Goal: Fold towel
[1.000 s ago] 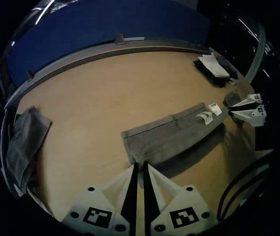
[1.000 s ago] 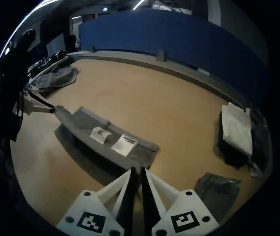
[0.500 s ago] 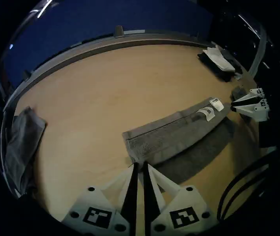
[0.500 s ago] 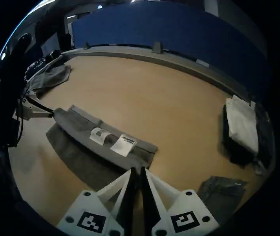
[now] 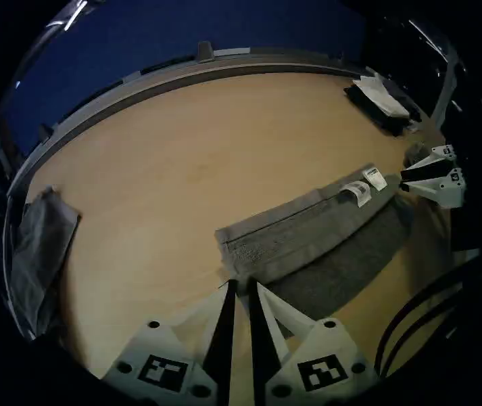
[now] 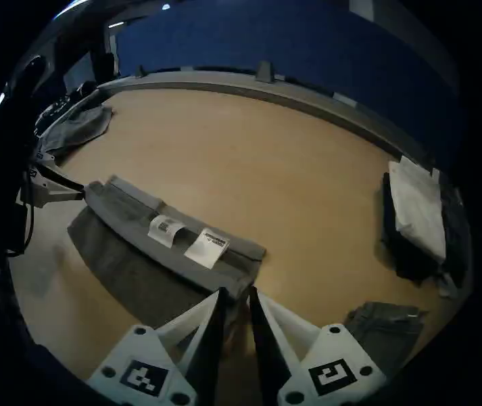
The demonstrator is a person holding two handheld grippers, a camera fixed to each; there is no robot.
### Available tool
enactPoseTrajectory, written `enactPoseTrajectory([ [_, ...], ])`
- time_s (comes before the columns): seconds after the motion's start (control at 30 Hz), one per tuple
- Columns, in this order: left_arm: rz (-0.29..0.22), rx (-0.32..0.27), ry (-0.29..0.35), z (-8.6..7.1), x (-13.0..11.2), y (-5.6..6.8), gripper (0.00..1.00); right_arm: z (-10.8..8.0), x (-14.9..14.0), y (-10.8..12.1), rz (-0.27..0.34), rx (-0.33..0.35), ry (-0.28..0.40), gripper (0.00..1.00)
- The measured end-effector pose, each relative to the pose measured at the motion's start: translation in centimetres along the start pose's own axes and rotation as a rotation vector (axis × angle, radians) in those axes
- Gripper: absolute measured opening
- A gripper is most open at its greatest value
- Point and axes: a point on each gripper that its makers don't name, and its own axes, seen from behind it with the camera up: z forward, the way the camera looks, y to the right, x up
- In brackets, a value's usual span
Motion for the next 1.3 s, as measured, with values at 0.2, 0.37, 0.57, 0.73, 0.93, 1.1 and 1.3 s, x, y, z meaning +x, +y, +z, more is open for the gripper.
enactPoseTrajectory([
  [0.2,0.002,0.025,0.000,0.6,0.1,-0.7,0.23,0.4,-0.1,0.8,-0.028,-0.040,-0.011,0.44],
  [0.37,-0.001,0.038,0.008,0.8,0.5,-1.2,0.26,0.8,0.3,1.3,-0.031,-0.071,-0.005,0.50],
  [0.57,-0.014,0.057,0.017,0.8,1.0,-1.9,0.33,1.0,0.8,1.8,-0.016,-0.096,0.006,0.61],
  [0.73,-0.030,0.071,0.028,0.7,1.4,-2.5,0.54,0.8,1.0,2.3,-0.007,-0.115,0.016,0.80],
  [0.93,-0.041,0.081,0.034,0.5,1.4,-3.0,0.73,0.7,1.4,2.6,0.007,-0.134,0.035,0.93],
  [1.1,-0.038,0.095,0.045,0.3,1.6,-3.4,0.86,0.5,1.8,2.9,0.007,-0.149,0.049,1.00],
  [1.3,-0.055,0.119,0.059,-0.1,2.1,-4.1,0.91,0.4,2.5,3.2,0.007,-0.166,0.067,1.00],
])
